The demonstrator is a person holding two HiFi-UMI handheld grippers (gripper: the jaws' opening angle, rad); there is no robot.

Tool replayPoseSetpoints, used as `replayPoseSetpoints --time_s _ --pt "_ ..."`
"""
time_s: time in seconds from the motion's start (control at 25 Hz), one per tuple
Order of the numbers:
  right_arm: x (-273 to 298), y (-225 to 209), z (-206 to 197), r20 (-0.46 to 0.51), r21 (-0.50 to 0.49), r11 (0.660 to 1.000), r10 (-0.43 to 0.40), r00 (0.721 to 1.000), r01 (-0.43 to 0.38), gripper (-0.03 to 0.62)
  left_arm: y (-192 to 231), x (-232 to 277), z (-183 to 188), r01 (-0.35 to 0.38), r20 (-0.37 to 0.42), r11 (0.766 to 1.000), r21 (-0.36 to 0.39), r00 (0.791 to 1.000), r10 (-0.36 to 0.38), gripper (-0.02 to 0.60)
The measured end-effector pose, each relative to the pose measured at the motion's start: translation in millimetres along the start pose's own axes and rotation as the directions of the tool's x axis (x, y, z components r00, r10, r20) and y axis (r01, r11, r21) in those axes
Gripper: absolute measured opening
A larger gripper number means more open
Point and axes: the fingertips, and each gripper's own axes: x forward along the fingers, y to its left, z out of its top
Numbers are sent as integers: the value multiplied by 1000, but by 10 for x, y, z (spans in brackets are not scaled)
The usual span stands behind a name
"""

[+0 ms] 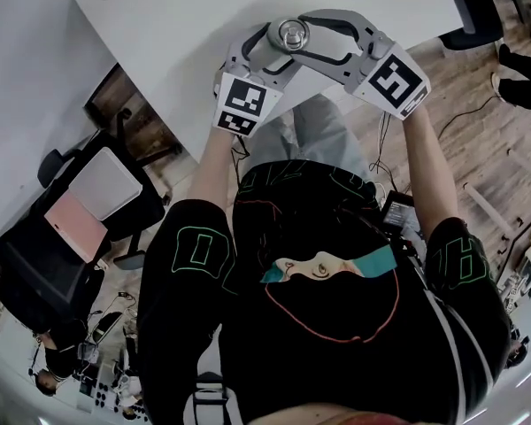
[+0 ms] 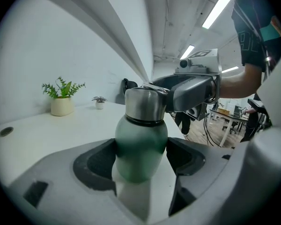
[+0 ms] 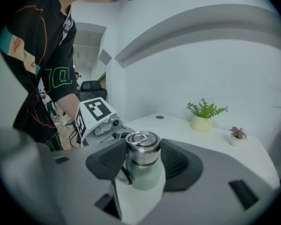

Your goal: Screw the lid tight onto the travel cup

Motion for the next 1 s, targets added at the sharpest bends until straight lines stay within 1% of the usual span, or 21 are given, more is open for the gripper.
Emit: replayPoseSetpoints --time_s 0.2,0.32,0.44,0.6,0.76,0.88,1.0 --pt "11 14 -7 30 59 989 -136 990 135 235 -7 -14 -30 -4 -3 1000 1 1000 4 350" --pt "27 -11 -11 67 92 976 -203 977 196 235 3 -3 -40 -6 -3 1000 -1 1000 6 350" --pt "28 -22 -15 70 133 954 -279 958 268 235 5 4 -45 -14 -3 1000 -3 1000 14 350" --pt "21 -27 -24 63 179 904 -404 913 388 235 5 4 -43 -22 -6 1000 1 1000 22 350" --pt "11 -40 -32 56 219 840 -519 853 497 235 8 12 -39 -29 -8 1000 0 1000 29 350" --pt "9 -42 -34 49 236 797 -582 812 556 235 9 11 -37 -34 -14 999 0 999 34 349" --pt "15 -40 -34 48 248 768 -618 785 590 235 14 4 -41 -39 -17 999 -1 999 39 350"
